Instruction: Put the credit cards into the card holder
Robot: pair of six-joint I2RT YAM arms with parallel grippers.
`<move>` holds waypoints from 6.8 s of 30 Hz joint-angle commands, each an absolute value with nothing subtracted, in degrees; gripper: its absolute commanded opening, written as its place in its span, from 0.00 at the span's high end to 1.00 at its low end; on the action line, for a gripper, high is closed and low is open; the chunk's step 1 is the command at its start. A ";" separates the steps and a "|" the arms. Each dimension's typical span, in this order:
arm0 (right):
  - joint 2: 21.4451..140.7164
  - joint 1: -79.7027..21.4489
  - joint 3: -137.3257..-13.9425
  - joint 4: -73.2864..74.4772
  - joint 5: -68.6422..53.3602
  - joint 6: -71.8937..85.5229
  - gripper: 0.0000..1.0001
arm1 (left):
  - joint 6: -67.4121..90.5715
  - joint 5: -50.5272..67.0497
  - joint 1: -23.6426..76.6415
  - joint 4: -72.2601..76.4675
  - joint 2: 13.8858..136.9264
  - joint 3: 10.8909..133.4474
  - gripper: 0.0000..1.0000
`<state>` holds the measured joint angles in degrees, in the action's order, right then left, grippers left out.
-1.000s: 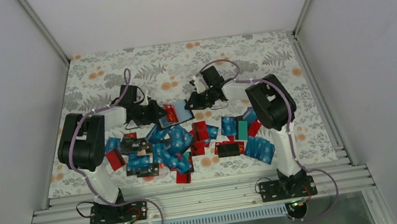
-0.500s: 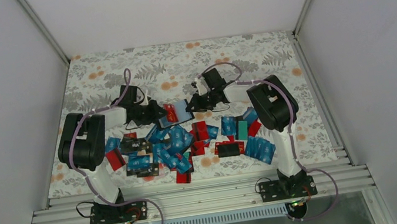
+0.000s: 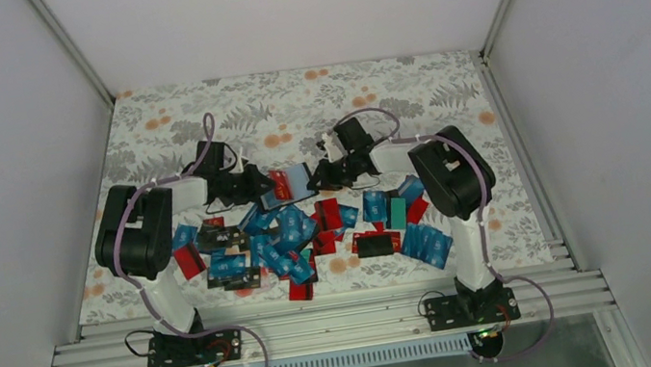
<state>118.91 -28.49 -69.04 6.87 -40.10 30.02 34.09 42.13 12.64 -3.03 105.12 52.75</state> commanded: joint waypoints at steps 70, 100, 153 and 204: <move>119.20 -30.76 -69.42 9.43 -39.00 29.70 0.88 | 31.22 50.31 10.13 -2.77 109.31 53.67 0.98; 119.78 -30.15 -70.49 10.46 -39.20 28.93 0.89 | 37.79 49.22 12.59 6.06 112.13 52.48 0.98; 118.63 -29.89 -70.33 11.03 -39.05 28.32 0.90 | 38.36 44.50 15.47 4.33 111.11 52.50 0.91; 118.32 -28.01 -74.36 9.58 -45.70 29.92 0.84 | 20.04 23.11 19.80 -17.07 106.60 61.65 0.98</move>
<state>117.16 -28.34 -72.49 9.91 -44.64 29.56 21.32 25.15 19.33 -16.08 105.21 59.90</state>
